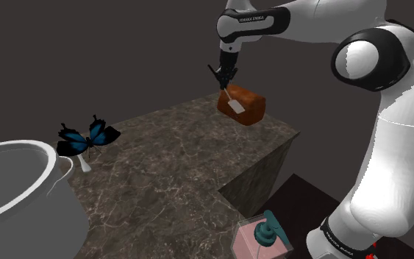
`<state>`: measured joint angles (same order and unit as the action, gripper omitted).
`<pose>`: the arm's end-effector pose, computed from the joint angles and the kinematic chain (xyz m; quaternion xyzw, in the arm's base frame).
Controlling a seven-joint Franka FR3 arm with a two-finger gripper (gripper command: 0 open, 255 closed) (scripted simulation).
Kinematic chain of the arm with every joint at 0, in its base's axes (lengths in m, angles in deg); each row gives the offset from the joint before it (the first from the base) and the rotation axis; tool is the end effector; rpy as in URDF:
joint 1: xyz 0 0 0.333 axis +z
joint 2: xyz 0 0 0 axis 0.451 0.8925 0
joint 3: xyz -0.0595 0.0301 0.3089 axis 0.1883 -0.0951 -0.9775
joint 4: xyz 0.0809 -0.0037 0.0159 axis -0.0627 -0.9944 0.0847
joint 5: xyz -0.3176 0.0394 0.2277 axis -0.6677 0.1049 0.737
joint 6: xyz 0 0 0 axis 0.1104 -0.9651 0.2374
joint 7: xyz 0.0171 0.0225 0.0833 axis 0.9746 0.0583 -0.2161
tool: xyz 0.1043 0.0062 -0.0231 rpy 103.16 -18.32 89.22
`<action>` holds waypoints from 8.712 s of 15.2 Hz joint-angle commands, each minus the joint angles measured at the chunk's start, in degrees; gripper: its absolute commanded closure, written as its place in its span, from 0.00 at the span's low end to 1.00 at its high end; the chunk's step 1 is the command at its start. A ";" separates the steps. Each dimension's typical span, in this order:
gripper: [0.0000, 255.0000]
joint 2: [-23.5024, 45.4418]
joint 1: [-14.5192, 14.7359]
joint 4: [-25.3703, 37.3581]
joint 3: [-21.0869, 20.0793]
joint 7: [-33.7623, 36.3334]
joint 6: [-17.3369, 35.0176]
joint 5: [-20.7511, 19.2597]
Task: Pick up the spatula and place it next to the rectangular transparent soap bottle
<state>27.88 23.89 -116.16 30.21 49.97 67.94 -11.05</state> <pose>0.6450 -0.0952 0.5242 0.9992 -0.0216 0.0334 0.0004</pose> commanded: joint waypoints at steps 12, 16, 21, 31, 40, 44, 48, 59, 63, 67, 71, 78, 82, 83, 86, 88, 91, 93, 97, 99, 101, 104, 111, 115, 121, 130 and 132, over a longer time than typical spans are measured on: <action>1.00 1.68 -0.32 12.37 0.07 0.10 -10.71 0.16; 1.00 -1.76 1.30 8.61 -0.56 2.22 -10.35 -0.52; 1.00 -9.76 5.03 -2.12 -2.68 7.91 -7.54 -1.93; 1.00 -20.84 11.20 -15.55 -8.75 20.22 -5.26 -2.95; 1.00 -26.05 16.37 -21.08 -15.48 31.95 -5.08 -2.28; 1.00 -26.90 18.62 -21.77 -18.77 37.37 -5.27 -1.84; 1.00 -26.79 20.86 -21.42 -22.18 42.95 -5.56 -1.53; 1.00 -21.14 27.10 -14.90 -32.06 59.38 -7.04 -2.96; 1.00 -16.91 29.81 -10.36 -35.59 65.85 -8.08 -4.97; 1.00 -15.48 30.90 -11.15 -36.68 68.22 -6.17 -5.75; 1.00 -15.81 30.84 -14.59 -36.62 68.26 -3.02 -5.62; 1.00 -15.80 30.81 -19.96 -36.60 68.54 2.36 -5.70; 1.00 -15.47 30.83 -22.71 -36.62 68.83 5.38 -5.94; 1.00 -15.35 30.84 -23.36 -36.63 68.92 6.12 -6.02; 1.00 -14.92 30.87 -25.23 -36.66 69.22 8.36 -6.31; 1.00 -14.56 30.90 -26.40 -36.67 69.45 9.83 -6.56; 1.00 -13.92 30.95 -28.07 -36.70 69.84 12.03 -7.00; 1.00 -13.43 30.99 -29.12 -36.70 70.14 13.49 -7.34; 1.00 -12.28 31.08 -31.06 -36.70 70.83 16.38 -8.16; 1.00 -11.63 31.14 -31.95 -36.68 71.21 17.81 -8.63; 1.00 -10.93 31.20 -32.79 -36.64 71.63 19.23 -9.16; 1.00 -9.79 31.32 -33.96 -36.56 72.32 21.33 -10.03; 1.00 -6.70 31.72 -36.22 -36.14 74.22 26.13 -12.51; 1.00 -6.58 31.74 -36.29 -36.11 74.29 26.30 -12.60; 0.00 -6.58 31.74 -36.29 -36.11 74.29 26.29 -12.60; 0.00 -10.94 31.29 -33.47 -36.81 72.00 19.87 -9.23; 0.00 -10.94 31.30 -33.47 -36.81 72.00 19.87 -9.22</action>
<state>17.13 55.22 -149.67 -6.59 122.09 88.04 -20.43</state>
